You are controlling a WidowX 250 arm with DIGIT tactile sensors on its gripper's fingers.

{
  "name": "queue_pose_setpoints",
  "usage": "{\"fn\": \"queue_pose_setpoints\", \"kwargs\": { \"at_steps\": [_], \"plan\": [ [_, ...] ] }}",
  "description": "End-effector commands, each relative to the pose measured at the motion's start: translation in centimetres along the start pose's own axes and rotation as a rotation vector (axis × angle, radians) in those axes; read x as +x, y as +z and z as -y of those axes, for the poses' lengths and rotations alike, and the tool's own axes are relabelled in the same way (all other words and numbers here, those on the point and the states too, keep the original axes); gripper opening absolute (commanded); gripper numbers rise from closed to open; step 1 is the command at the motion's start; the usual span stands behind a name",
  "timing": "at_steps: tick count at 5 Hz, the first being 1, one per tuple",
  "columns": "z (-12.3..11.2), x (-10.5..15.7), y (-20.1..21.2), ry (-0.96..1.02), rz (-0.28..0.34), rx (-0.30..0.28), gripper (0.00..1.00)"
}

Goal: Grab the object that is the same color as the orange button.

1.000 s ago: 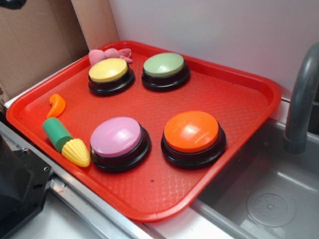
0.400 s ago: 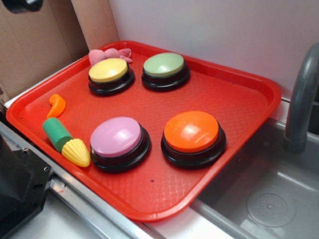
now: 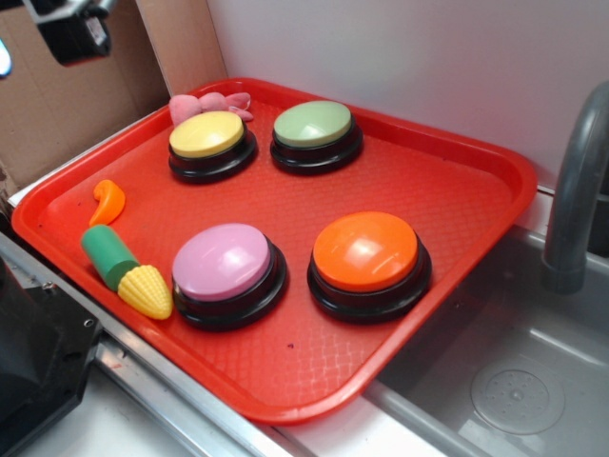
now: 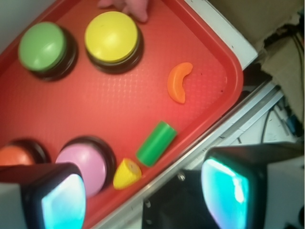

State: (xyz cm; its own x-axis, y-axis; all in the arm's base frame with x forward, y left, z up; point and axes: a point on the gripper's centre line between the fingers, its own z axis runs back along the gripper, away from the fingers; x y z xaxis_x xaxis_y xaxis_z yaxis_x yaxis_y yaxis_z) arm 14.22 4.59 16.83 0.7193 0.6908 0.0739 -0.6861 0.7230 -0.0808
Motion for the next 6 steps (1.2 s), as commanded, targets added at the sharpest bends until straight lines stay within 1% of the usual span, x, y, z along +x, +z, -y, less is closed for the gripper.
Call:
{"fn": "queue_pose_setpoints", "kwargs": {
  "at_steps": [1, 2, 3, 4, 5, 6],
  "plan": [
    [-2.4, 2.9, -5.5, 0.127, 0.083, 0.063, 1.0],
    [-3.3, 4.3, -8.9, 0.125, 0.122, 0.108, 1.0],
    [-4.0, 5.3, -11.6, 0.118, 0.117, 0.072, 1.0],
    [-4.6, 5.9, -13.3, 0.114, 0.093, 0.029, 1.0],
    [-5.2, 6.1, -14.9, 0.104, 0.098, 0.058, 1.0],
    [-5.4, 6.3, -15.9, 0.084, 0.074, 0.047, 1.0]
  ]
}}
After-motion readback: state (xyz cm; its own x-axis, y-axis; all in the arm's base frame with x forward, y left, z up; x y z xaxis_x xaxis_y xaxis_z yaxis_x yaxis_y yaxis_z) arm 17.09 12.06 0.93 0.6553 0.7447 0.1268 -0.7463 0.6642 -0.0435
